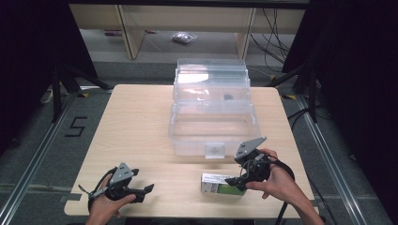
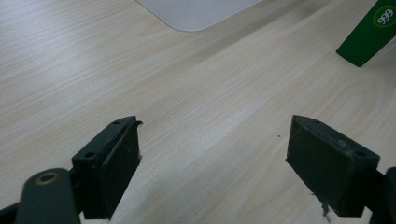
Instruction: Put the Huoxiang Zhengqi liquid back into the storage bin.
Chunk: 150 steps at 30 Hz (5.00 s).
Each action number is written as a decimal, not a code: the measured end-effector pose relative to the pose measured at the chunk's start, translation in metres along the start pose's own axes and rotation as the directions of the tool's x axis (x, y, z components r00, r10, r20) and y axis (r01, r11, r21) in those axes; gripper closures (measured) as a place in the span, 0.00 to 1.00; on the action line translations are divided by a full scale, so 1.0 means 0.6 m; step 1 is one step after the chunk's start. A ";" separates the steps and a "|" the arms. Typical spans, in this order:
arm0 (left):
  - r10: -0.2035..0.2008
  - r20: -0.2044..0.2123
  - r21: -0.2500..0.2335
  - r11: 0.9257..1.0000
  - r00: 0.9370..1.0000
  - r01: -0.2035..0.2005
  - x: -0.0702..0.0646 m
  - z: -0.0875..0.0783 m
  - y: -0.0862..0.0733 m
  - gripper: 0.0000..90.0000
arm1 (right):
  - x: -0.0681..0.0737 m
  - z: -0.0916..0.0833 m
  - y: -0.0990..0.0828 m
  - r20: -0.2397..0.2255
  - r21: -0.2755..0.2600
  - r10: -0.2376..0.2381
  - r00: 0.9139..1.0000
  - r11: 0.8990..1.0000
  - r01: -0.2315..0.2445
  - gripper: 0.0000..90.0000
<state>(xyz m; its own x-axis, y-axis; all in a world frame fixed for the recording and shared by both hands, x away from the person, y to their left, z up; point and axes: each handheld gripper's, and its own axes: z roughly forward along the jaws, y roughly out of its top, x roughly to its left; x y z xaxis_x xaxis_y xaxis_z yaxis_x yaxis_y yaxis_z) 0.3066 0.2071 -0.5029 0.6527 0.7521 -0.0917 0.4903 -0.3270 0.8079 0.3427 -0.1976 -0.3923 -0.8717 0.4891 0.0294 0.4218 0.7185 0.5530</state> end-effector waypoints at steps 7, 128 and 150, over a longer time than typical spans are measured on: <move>0.019 0.001 0.016 1.000 1.000 -0.019 0.003 -0.002 0.000 0.18 | 0.006 0.015 0.011 -0.024 0.034 -0.060 0.998 0.998 0.061 0.23; -0.007 0.008 -0.010 1.000 1.000 0.007 0.000 0.000 0.000 0.19 | -0.036 -0.027 0.151 -0.078 0.309 -0.300 0.951 0.899 0.309 0.71; 0.032 0.008 0.024 0.999 0.999 -0.032 0.005 -0.005 0.001 0.19 | -0.099 -0.071 0.213 -0.016 0.322 -0.281 0.960 0.907 0.271 0.72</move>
<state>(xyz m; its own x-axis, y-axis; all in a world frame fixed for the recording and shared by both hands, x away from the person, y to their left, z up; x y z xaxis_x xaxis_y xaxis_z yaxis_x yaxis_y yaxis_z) 0.3072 0.2107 -0.5009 0.6726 0.7366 -0.0703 0.4828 -0.3649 0.7960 0.4375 -0.1558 -0.2881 -0.9590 0.2593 -0.1140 0.2264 0.9436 0.2418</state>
